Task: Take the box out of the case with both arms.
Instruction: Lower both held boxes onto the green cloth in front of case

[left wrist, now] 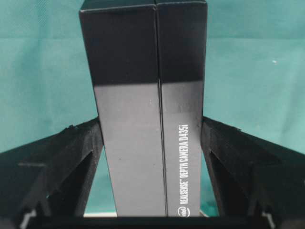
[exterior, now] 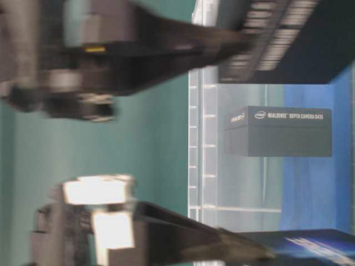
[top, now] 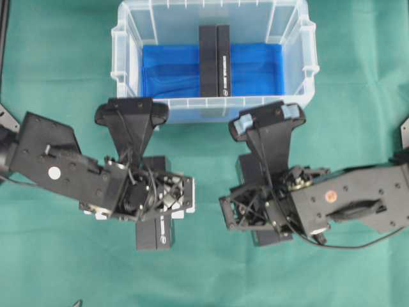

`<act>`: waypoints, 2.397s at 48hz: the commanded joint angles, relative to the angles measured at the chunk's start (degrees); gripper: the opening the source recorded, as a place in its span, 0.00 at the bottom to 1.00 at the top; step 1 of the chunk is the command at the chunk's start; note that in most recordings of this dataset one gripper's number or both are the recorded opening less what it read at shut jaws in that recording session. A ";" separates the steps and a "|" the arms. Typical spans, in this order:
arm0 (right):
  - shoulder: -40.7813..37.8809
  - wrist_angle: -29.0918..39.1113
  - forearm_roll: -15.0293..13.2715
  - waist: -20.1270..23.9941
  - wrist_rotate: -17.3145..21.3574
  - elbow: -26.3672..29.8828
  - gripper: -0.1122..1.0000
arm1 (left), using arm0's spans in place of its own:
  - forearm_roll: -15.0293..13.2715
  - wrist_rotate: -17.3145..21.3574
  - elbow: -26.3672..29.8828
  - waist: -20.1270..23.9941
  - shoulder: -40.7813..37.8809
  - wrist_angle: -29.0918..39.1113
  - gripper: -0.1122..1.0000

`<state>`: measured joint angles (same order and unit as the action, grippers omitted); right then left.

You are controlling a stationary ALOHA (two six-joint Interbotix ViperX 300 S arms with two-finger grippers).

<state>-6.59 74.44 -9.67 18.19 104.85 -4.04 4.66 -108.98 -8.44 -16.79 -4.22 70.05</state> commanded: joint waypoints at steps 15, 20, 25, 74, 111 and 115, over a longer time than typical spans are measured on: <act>1.58 -11.07 -0.62 -0.35 1.14 -7.65 0.69 | 0.00 0.35 -4.92 -0.35 -1.41 -11.87 0.66; 1.85 -11.25 -1.76 -0.35 0.97 -8.00 0.69 | 0.00 0.35 -5.80 -0.26 -1.14 -12.30 0.66; 2.02 -11.51 -2.55 -0.79 0.97 -8.17 0.69 | 0.00 0.35 -6.24 -0.26 -0.97 -12.92 0.66; 2.11 -5.71 -2.29 -0.09 8.79 -7.82 0.96 | -0.62 5.62 -5.45 0.97 -1.41 -13.71 0.87; 7.56 -1.58 -2.20 -0.62 5.19 -4.13 0.93 | -1.05 6.15 5.98 3.34 -1.05 -0.09 0.86; 8.88 1.41 -2.29 -0.97 4.22 -2.46 0.93 | -0.88 6.77 8.61 3.60 -0.62 2.81 0.86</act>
<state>-0.44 73.83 -11.78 17.75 109.51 -8.96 3.52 -102.48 -3.25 -13.62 -6.77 70.58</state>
